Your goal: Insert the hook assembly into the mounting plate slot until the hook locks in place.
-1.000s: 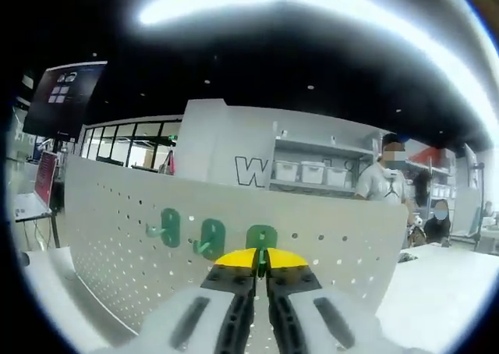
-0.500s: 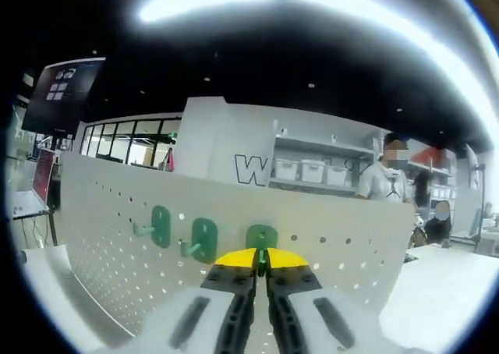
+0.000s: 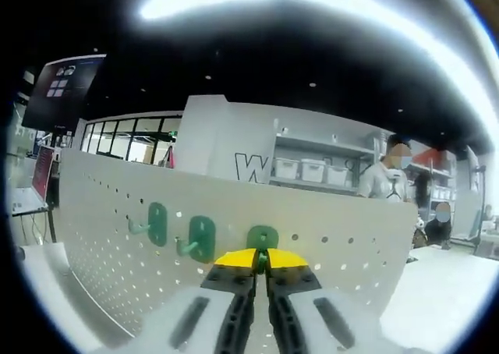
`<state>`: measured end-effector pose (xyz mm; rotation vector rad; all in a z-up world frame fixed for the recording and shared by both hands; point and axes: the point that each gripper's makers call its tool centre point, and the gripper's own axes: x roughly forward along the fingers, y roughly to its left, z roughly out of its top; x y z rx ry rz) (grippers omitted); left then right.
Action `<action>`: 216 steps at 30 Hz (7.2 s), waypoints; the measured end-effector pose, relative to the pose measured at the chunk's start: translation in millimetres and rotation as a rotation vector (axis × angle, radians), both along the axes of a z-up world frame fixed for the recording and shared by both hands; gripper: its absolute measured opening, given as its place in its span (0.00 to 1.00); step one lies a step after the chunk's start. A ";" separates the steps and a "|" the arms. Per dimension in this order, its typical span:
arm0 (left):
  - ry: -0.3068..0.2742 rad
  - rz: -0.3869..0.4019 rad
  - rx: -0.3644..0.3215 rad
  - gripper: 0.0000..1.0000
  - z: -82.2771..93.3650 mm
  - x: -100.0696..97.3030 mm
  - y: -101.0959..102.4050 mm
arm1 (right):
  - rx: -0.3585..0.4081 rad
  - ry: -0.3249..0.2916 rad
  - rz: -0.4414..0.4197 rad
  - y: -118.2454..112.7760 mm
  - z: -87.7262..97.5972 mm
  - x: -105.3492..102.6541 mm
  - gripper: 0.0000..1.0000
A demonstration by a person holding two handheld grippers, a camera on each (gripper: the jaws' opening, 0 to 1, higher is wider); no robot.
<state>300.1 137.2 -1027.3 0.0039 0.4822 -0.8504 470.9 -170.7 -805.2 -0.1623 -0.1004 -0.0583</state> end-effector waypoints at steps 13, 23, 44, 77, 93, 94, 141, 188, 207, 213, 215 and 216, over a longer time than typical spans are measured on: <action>0.001 -0.005 -0.005 0.46 0.8 -0.4 -1.4 | -0.031 0.010 0.000 0.5 -2.2 3.1 0.02; 0.001 -0.006 -0.006 0.46 1.1 -0.8 -1.7 | -0.025 0.065 -0.001 -0.9 -18.1 1.7 0.01; -0.001 -0.016 -0.005 0.45 1.5 -2.4 -3.8 | 0.002 0.120 0.000 1.4 -44.4 -21.0 0.09; -0.018 -0.029 -0.006 0.45 5.9 -4.2 -6.5 | 0.020 0.238 0.103 54.0 -106.9 -55.0 0.14; -0.025 -0.040 -0.020 0.45 10.0 -6.1 -8.8 | 0.017 0.311 0.169 86.1 -144.4 -71.2 0.14; -0.026 -0.041 -0.020 0.45 10.3 -6.2 -9.0 | 0.016 0.316 0.176 89.3 -146.8 -72.6 0.14; -0.040 -0.045 -0.020 0.44 13.4 -7.2 -9.1 | -0.054 0.443 0.332 150.1 -198.2 -95.3 0.14; -0.035 -0.033 -0.007 0.43 11.3 -3.3 -4.3 | -0.105 0.603 0.480 196.2 -258.5 -94.1 0.15; -0.028 -0.031 -0.014 0.43 11.2 -2.8 -4.3 | -0.134 0.692 0.522 215.3 -296.4 -88.0 0.16; -0.022 -0.034 -0.006 0.43 8.1 -3.6 -4.3 | -0.125 0.707 0.521 216.3 -304.1 -84.3 0.16; -0.017 -0.033 -0.004 0.43 6.9 -3.8 -3.7 | -0.120 0.711 0.521 217.2 -306.7 -82.8 0.15; -0.016 -0.032 -0.003 0.43 6.5 -3.7 -3.6 | -0.120 0.715 0.522 217.8 -308.7 -82.2 0.15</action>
